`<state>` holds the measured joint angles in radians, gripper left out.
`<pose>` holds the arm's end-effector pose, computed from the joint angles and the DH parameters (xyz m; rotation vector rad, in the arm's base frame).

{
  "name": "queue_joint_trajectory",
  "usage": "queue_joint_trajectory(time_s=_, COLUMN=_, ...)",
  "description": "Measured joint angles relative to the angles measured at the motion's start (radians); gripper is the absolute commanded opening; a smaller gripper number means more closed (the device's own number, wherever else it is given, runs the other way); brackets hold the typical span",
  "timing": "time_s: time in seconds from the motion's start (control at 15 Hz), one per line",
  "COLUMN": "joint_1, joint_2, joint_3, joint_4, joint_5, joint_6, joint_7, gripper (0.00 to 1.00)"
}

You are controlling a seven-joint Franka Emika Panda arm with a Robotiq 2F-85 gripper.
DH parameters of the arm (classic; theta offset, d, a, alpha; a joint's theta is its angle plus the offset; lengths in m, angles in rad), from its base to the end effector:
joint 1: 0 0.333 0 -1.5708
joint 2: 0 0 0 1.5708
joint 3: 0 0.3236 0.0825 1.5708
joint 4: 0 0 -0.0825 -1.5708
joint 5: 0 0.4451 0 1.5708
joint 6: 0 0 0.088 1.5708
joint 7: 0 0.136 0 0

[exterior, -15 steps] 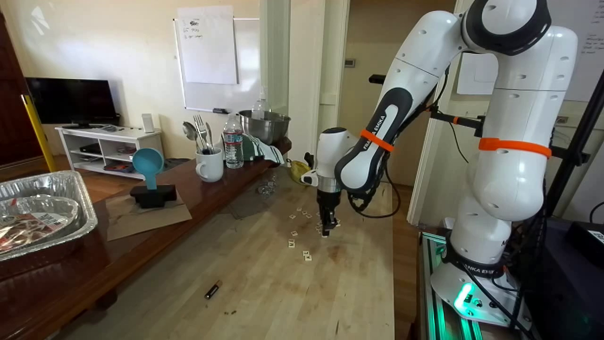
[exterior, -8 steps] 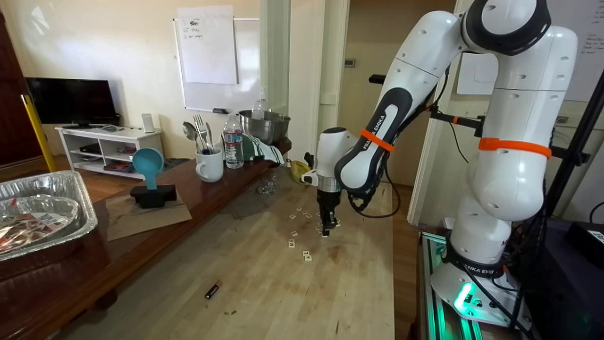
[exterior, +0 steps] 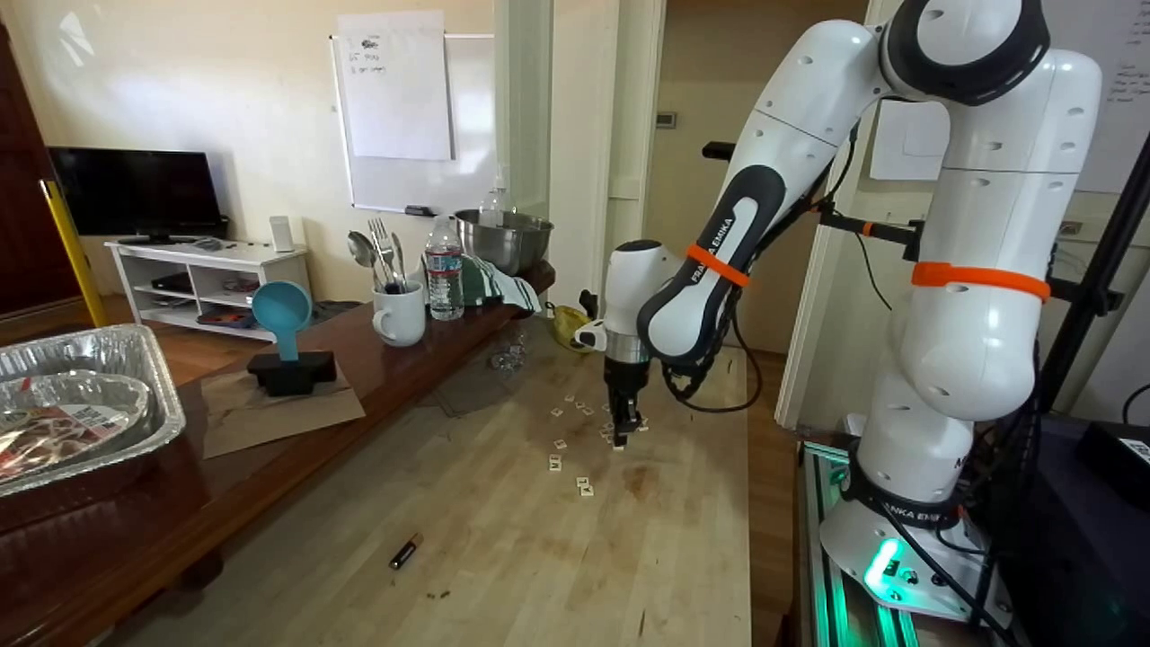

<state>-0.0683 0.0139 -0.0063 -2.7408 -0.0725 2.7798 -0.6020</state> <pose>0.4216 -0.0290 0.1406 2.9716 0.9109 0.0231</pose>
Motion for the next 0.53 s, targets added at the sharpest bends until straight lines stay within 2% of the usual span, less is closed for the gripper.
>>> queue_joint_trajectory(time_s=0.53, joint_1=0.000, joint_2=-0.028, joint_3=-0.015, joint_4=-0.001, joint_5=-0.005, joint_6=0.038, joint_7=-0.016, gripper=0.00)
